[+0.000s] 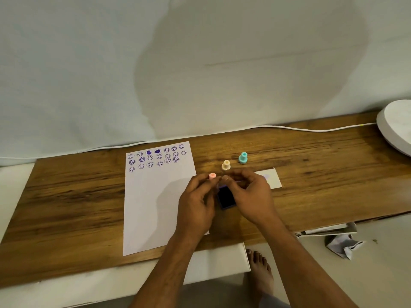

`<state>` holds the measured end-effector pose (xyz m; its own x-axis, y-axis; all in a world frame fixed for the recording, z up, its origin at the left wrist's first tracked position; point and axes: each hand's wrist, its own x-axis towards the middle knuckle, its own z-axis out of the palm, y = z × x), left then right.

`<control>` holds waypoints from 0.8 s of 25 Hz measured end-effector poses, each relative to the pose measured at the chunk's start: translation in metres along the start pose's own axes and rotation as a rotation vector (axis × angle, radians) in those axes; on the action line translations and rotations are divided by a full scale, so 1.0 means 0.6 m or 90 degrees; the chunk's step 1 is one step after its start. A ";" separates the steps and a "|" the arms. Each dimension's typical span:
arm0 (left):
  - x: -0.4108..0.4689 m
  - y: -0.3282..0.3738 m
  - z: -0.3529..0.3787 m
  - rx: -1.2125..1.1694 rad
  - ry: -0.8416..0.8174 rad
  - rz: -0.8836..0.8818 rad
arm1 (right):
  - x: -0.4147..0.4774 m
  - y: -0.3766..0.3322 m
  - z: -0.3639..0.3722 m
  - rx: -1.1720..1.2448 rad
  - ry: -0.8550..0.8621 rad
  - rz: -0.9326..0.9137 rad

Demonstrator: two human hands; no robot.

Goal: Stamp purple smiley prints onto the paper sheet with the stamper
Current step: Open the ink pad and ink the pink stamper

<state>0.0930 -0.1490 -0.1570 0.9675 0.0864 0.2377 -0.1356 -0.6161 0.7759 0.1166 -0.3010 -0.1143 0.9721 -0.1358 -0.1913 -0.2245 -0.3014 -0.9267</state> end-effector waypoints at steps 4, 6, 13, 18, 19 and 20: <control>-0.005 0.009 -0.014 -0.034 -0.047 0.015 | -0.006 -0.001 0.008 0.069 -0.068 0.028; -0.005 0.011 -0.028 -0.050 -0.079 -0.008 | -0.005 0.002 0.006 0.103 -0.089 0.050; -0.003 0.005 -0.045 -0.231 -0.027 -0.190 | 0.000 0.011 0.024 0.135 -0.046 0.093; 0.000 0.003 -0.047 -0.290 -0.022 -0.222 | -0.005 0.014 0.034 0.175 -0.043 0.089; -0.001 0.003 -0.047 -0.299 -0.022 -0.228 | -0.006 0.013 0.034 0.183 -0.045 0.086; -0.001 0.004 -0.046 -0.303 -0.021 -0.234 | -0.007 0.012 0.034 0.187 -0.044 0.083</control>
<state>0.0863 -0.1286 -0.1392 0.9741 0.1984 -0.1086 0.1362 -0.1313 0.9819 0.1123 -0.2833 -0.1270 0.9411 -0.0874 -0.3265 -0.3277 0.0010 -0.9448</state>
